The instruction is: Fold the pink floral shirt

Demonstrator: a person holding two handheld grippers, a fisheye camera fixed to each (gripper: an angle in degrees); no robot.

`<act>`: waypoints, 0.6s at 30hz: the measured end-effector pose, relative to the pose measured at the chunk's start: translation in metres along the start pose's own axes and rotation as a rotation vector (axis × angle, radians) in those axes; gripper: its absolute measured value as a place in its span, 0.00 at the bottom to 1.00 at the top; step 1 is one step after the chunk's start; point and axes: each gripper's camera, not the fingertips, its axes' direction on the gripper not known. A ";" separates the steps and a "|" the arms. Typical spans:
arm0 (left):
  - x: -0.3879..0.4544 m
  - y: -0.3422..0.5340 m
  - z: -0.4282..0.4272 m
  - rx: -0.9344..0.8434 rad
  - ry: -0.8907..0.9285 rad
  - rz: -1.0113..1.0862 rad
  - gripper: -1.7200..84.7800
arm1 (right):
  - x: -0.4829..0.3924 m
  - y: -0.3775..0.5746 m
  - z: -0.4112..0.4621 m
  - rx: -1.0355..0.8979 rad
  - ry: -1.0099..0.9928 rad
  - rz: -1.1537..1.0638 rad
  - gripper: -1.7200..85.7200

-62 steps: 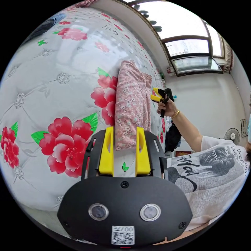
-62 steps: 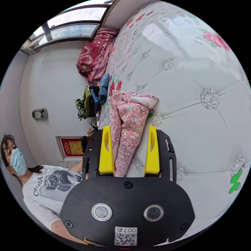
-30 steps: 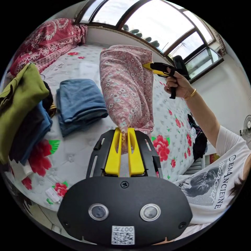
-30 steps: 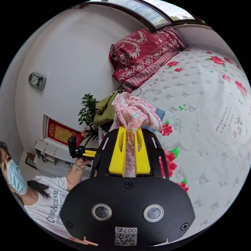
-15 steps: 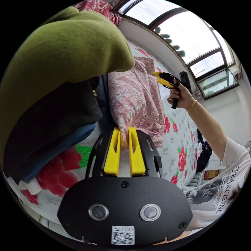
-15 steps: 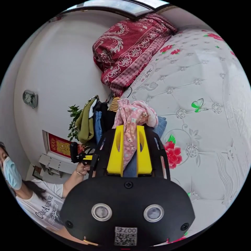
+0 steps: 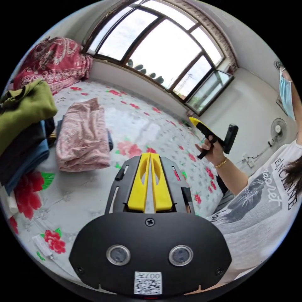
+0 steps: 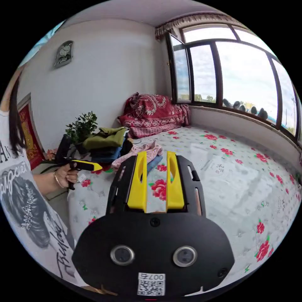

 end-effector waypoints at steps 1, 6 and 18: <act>0.014 0.001 0.007 0.014 0.080 0.032 0.01 | -0.011 -0.004 -0.020 -0.050 -0.131 0.042 0.03; 0.070 0.002 0.036 -0.004 0.269 0.159 0.01 | -0.086 -0.019 -0.103 -0.141 -0.152 -0.087 0.02; 0.170 0.047 0.115 -0.153 0.861 0.131 0.01 | -0.115 -0.009 -0.305 -0.196 0.250 0.081 0.06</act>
